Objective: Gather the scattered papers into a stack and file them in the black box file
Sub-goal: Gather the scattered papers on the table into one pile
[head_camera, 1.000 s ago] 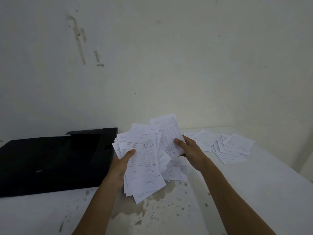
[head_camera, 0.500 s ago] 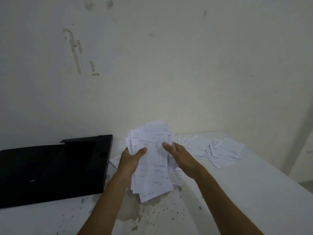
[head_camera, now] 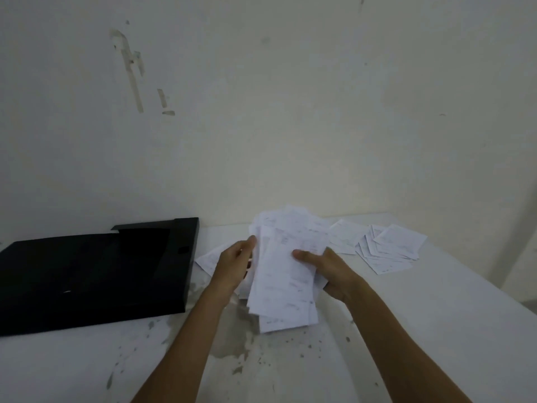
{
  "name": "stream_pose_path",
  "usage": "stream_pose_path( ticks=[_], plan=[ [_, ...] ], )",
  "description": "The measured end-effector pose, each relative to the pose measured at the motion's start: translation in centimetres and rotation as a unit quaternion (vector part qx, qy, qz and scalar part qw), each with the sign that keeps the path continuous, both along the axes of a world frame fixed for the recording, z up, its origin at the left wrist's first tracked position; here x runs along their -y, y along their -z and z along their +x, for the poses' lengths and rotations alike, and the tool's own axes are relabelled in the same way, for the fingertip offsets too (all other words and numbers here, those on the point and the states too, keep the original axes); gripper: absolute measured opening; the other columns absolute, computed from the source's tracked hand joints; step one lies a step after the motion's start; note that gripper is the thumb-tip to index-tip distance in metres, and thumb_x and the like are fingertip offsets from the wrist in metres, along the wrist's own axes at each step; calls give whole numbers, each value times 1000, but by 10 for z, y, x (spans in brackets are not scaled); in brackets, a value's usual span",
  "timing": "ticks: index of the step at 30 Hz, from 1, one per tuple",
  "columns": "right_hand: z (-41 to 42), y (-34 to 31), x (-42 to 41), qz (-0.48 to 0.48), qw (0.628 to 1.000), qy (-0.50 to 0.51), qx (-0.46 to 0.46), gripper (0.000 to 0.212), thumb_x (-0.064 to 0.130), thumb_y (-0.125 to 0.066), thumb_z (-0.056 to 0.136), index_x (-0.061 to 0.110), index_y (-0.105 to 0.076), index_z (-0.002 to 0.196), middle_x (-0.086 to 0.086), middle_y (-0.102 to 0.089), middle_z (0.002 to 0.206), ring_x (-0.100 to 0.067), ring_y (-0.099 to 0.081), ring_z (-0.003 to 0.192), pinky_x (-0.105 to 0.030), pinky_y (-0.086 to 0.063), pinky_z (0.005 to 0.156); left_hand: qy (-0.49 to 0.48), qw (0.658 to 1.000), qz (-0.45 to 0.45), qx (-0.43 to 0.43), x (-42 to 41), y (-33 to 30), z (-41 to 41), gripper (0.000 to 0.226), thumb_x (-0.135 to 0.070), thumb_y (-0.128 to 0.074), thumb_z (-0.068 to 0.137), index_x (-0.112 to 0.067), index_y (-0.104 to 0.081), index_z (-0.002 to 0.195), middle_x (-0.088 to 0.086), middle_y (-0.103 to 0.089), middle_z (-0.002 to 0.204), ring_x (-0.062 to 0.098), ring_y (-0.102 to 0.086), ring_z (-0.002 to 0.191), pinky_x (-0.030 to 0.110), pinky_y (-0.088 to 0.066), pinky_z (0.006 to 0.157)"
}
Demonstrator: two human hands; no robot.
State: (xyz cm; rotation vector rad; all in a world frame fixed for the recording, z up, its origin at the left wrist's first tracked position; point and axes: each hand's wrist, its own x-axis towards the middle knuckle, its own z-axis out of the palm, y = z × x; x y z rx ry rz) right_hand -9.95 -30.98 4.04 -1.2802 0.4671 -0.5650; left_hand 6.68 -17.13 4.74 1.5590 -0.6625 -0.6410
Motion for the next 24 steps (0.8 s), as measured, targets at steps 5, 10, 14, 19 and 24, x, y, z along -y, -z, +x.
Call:
stream_pose_path(
  ticks=[5, 10, 14, 19, 24],
  plan=[
    [-44, 22, 28, 65, 994, 86, 24, 38, 5, -63, 93, 6, -59, 132, -15, -70, 126, -33, -70, 110, -47, -61, 83, -75, 964, 51, 250, -7, 35, 41, 36, -39, -59, 95, -17, -65, 124, 3, -64, 129, 18, -56, 123, 34, -42, 106],
    [-85, 34, 42, 81, 987, 139, -6, 34, 9, -64, 93, 11, -63, 127, -12, -73, 121, -33, -71, 106, -46, -62, 77, 20, 857, 356, 372, 7, 54, 62, 87, -70, -30, 93, -18, -7, 158, 16, -7, 165, 34, -1, 153, 49, 1, 121],
    [-110, 34, 52, 80, 987, 141, -16, 35, 11, -63, 94, 10, -63, 129, -14, -72, 123, -34, -71, 106, -48, -62, 77, 32, 845, 340, 412, 13, 60, 48, 89, -74, -29, 90, -18, -11, 158, 9, -22, 164, 31, -21, 149, 50, -15, 120],
    [-126, 35, 60, 86, 987, 131, -29, 45, 15, -66, 90, 9, -60, 133, -18, -68, 128, -40, -67, 114, -51, -60, 81, -11, 817, 353, 455, 30, 60, 39, 89, -78, -23, 88, -22, -15, 157, 9, -13, 166, 33, -11, 151, 50, -6, 120],
    [-124, 35, 63, 72, 992, 102, -35, 41, 12, -63, 94, 7, -58, 135, -17, -69, 128, -39, -67, 115, -52, -60, 86, -2, 817, 362, 450, 47, 61, 33, 76, -65, -15, 97, -19, -18, 157, 9, -27, 162, 37, -25, 146, 51, -17, 119]
  ],
)
